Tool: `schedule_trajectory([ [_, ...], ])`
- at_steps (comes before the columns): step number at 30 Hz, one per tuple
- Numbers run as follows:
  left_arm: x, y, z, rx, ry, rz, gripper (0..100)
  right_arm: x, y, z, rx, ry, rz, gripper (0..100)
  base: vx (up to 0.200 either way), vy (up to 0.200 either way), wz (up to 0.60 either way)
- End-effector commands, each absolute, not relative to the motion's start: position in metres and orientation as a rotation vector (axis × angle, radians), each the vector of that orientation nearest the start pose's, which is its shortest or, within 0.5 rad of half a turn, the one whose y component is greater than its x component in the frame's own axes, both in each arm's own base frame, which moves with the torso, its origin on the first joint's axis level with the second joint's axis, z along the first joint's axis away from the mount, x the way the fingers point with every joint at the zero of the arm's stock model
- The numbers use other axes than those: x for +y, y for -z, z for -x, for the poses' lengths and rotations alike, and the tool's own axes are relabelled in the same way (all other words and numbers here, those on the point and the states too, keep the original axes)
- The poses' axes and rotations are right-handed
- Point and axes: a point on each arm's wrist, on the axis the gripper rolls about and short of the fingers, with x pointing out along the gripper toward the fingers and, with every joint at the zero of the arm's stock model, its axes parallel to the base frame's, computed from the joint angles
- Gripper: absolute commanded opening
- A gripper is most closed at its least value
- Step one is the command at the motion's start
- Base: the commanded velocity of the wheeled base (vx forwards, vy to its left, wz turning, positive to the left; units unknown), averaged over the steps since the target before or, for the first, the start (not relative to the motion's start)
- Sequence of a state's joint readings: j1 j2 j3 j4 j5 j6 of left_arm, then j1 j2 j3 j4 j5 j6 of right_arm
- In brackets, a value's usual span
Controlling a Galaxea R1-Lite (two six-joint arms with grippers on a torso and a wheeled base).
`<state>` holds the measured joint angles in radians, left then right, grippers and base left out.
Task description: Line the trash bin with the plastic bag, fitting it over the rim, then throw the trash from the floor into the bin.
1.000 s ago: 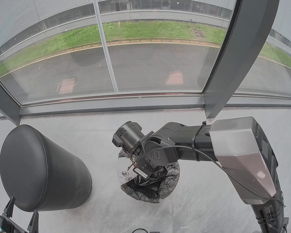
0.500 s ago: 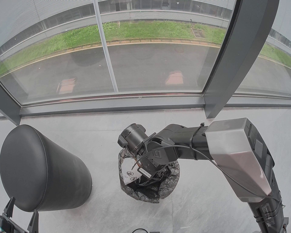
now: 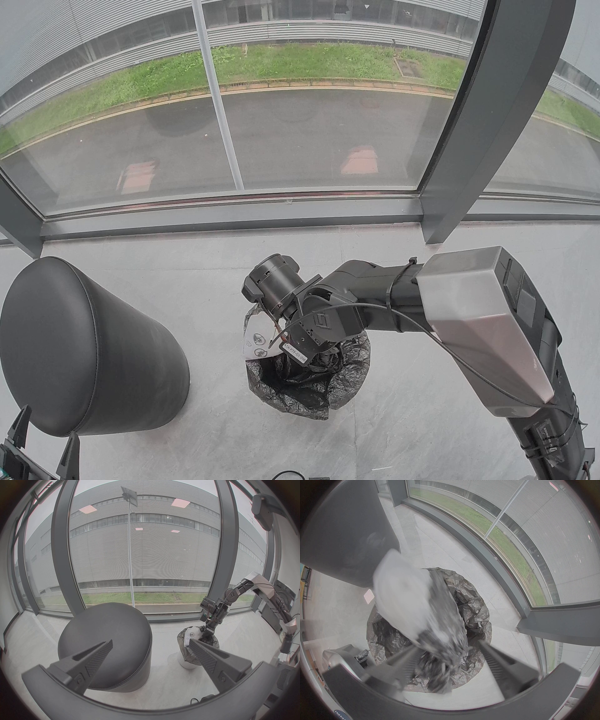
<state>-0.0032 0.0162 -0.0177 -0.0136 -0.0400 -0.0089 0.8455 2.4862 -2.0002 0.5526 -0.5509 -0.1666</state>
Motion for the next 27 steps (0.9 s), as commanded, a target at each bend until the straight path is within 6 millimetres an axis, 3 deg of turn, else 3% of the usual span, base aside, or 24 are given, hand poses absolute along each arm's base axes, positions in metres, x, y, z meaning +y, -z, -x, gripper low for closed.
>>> schedule_trajectory([
  [1,-0.001,-0.077,0.023,-0.012,0.043,0.009,100,0.351,-0.080,-0.326,0.783,-0.339,0.831,100,0.000,0.000,0.00],
  [16,-0.001,-0.077,0.023,-0.012,0.043,0.009,100,0.353,-0.084,-0.323,0.773,-0.341,0.830,100,0.000,0.000,0.00],
  [27,-0.001,-0.077,0.023,-0.012,0.043,0.009,100,0.359,-0.064,-0.321,0.798,-0.349,0.859,100,0.000,0.000,0.00],
])
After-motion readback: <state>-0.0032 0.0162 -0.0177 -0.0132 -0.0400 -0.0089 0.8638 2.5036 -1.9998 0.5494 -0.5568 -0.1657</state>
